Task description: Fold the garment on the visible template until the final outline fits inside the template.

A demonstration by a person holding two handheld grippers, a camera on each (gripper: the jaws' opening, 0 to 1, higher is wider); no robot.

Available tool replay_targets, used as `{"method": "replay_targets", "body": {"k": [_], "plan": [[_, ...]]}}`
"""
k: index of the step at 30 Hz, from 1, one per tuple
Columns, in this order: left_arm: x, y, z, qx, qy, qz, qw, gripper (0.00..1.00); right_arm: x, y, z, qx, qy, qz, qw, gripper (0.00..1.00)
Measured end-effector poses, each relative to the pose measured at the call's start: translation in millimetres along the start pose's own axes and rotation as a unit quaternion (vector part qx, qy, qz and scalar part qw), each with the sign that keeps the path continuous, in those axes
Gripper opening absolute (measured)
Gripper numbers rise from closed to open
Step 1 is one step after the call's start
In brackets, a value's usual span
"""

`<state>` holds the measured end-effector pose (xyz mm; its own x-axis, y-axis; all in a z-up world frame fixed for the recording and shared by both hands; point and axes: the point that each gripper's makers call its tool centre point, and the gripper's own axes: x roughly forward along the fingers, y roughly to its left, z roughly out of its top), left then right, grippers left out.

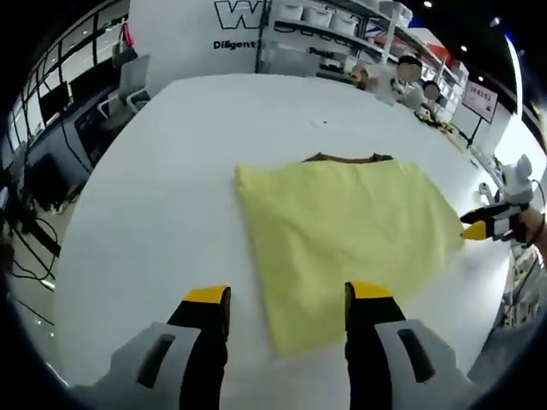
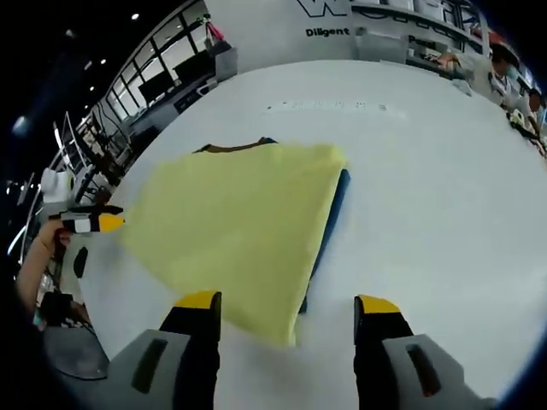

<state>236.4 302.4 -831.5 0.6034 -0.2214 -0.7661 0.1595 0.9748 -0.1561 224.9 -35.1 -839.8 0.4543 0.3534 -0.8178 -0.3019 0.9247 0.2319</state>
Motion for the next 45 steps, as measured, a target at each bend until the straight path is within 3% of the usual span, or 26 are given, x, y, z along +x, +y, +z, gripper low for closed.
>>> {"method": "replay_targets", "body": {"k": [4, 14, 26, 32, 45], "plan": [[0, 0.1, -8.9, 0.003, 0.010, 0.003, 0.9999, 0.54, 0, 1, -1.8, -0.003, -0.004, 0.000, 1.0000, 0.55], [-1, -3.6, -24.7, -0.037, 0.034, -0.007, 0.9987, 0.29, 1, -3, -12.1, 0.006, -0.004, -0.007, 0.9999, 0.29], [-4, -4.4, -31.2, -0.005, 0.046, 0.001, 0.9989, 0.13, 2, 4, -14.0, 0.020, -0.008, 0.016, 0.9996, 0.01], [-5, -9.0, -33.9, -0.009, 0.047, -0.003, 0.9988, 0.09, 1, 5, -13.4, 0.017, -0.011, 0.024, 0.9995, 0.00], [-11, -28.8, -47.7, 0.024, 0.062, -0.013, 0.9977, 0.09, -14, -10, -25.6, 0.016, -0.004, 0.019, 0.9997, 0.00]]}}
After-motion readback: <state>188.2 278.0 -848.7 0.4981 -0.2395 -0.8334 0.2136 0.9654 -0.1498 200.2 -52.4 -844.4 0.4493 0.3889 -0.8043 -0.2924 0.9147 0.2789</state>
